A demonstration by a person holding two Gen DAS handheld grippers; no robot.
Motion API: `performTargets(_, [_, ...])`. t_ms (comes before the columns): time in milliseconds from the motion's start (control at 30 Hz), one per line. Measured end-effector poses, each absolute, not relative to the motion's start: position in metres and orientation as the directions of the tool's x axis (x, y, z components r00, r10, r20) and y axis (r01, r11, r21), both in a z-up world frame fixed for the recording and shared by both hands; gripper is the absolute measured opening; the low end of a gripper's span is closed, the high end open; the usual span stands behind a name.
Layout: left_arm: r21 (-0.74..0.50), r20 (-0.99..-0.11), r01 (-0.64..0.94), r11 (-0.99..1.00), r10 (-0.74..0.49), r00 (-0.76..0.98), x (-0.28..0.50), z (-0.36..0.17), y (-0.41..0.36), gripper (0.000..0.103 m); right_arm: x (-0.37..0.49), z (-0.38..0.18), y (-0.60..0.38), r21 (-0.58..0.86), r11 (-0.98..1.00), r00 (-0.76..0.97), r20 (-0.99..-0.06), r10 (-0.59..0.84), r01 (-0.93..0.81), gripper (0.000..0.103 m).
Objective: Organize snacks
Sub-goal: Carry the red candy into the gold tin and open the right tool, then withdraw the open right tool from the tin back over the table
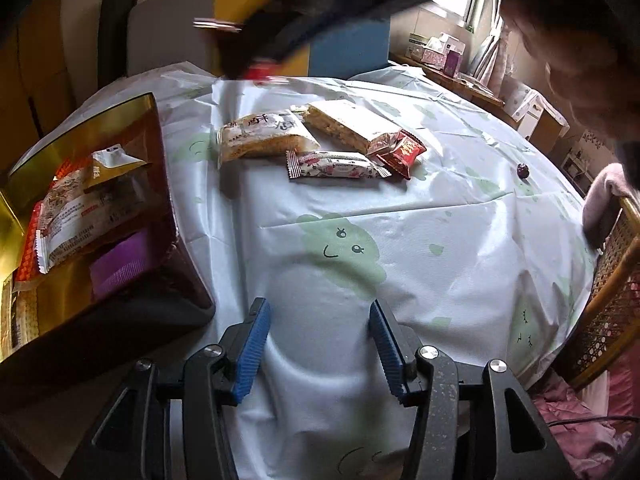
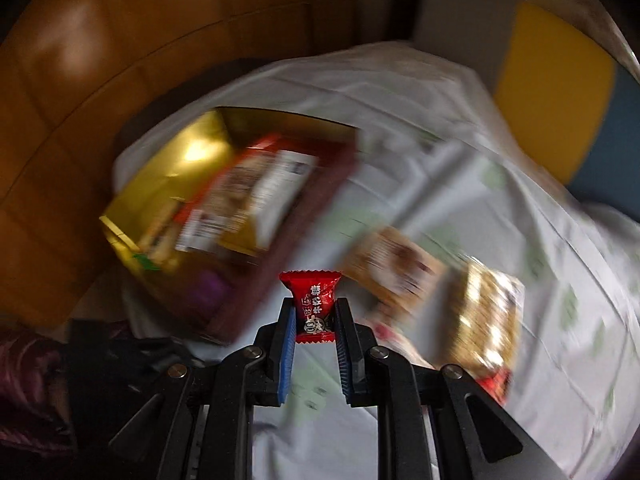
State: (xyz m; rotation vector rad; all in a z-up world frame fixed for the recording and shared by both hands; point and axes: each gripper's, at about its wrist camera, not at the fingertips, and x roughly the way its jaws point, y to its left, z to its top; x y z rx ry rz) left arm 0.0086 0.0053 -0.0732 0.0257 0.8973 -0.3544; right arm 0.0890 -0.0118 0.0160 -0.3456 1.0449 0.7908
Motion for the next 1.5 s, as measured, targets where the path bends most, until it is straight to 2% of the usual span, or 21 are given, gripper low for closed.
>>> performTargets(267, [-0.138,-0.762,0.309,0.941,-0.3,0.574,0.009,-0.075,0.007,0.056,0.08,0.021,0.051,0.195,0.502,0.1,-0.86,0.501,-0.842,0.018])
performTargets(600, [-0.144,-0.756,0.311,0.94,-0.307,0.578,0.009,-0.076,0.008,0.057,0.072,0.002,0.122,0.24,0.378,-0.029,-0.874,0.486,-0.894,0.019])
performTargets(667, [-0.132,-0.755,0.313,0.94,-0.3,0.583,0.008,-0.076,0.007,0.057,0.069,-0.006,0.128,0.259,0.359,-0.066,-0.88,0.471,-0.897,0.022])
performTargets(700, [-0.127,-0.755,0.314,0.941,-0.297,0.585,0.008,-0.076,0.007,0.057,0.066,-0.009,0.129,0.267,0.347,-0.086,-0.885,0.459,-0.899,0.028])
performTargets(733, [-0.131,-0.755,0.313,0.941,-0.299,0.584,0.009,-0.075,0.007,0.057,0.066,-0.011,0.129,0.267,0.351,-0.088,-0.888,0.451,-0.898,0.032])
performTargets(1300, [-0.14,-0.756,0.304,0.942,-0.3,0.582,0.009,-0.077,0.008,0.06,0.081,-0.003,0.042,0.285,0.548,0.038,-0.863,0.504,-0.786,0.032])
performTargets(1500, [-0.138,-0.759,0.297,0.945,-0.294,0.581,0.01,-0.077,0.009,0.06,0.085,-0.006,-0.01,0.236,0.648,0.11,-0.888,0.447,-0.724,0.032])
